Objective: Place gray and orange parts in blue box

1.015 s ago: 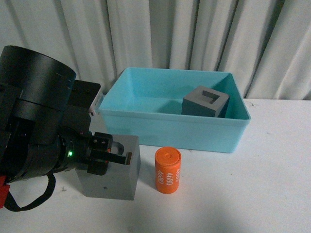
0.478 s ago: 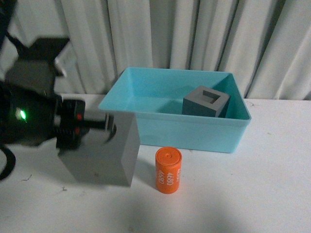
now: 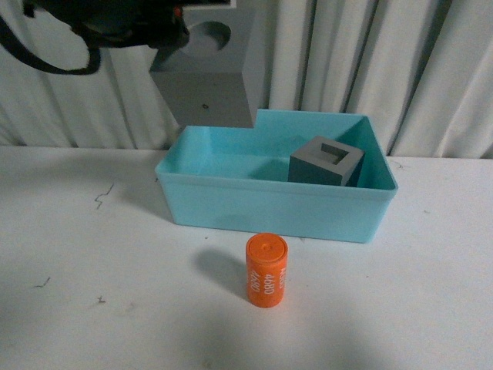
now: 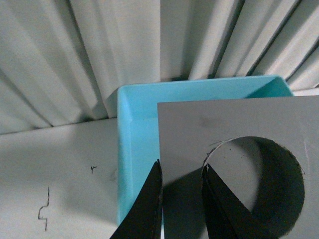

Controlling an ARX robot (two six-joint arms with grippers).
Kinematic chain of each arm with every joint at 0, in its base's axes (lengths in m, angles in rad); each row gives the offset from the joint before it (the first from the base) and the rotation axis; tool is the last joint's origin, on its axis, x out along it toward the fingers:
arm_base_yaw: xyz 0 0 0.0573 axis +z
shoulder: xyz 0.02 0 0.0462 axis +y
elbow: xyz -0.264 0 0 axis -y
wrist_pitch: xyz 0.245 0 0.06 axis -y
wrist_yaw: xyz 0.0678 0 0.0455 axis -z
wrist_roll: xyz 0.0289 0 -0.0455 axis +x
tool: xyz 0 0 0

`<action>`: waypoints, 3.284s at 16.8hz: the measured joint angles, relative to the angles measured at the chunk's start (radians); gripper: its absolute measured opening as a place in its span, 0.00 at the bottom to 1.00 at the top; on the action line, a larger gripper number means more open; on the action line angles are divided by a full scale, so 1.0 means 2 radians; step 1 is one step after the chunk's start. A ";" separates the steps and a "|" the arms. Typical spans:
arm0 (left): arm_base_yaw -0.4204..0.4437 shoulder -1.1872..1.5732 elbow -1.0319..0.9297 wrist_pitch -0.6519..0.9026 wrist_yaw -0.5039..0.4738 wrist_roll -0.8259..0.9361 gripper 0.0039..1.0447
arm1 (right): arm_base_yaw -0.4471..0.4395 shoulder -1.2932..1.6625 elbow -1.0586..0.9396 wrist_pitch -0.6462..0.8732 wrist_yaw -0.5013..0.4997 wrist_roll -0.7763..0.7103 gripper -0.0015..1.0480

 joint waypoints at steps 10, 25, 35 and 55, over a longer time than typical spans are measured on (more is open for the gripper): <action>0.013 0.186 0.081 0.029 -0.013 0.076 0.16 | 0.000 0.000 0.000 0.000 0.000 0.000 0.94; 0.124 -0.059 -0.108 -0.006 0.141 -0.009 0.94 | 0.000 0.000 0.000 0.000 0.000 0.000 0.94; 0.627 -0.259 -0.294 -0.232 0.431 0.161 0.94 | 0.000 0.000 0.000 0.000 0.000 0.000 0.94; 0.236 -0.727 -0.589 0.063 0.116 0.028 0.01 | 0.000 0.000 0.000 0.000 0.000 0.000 0.94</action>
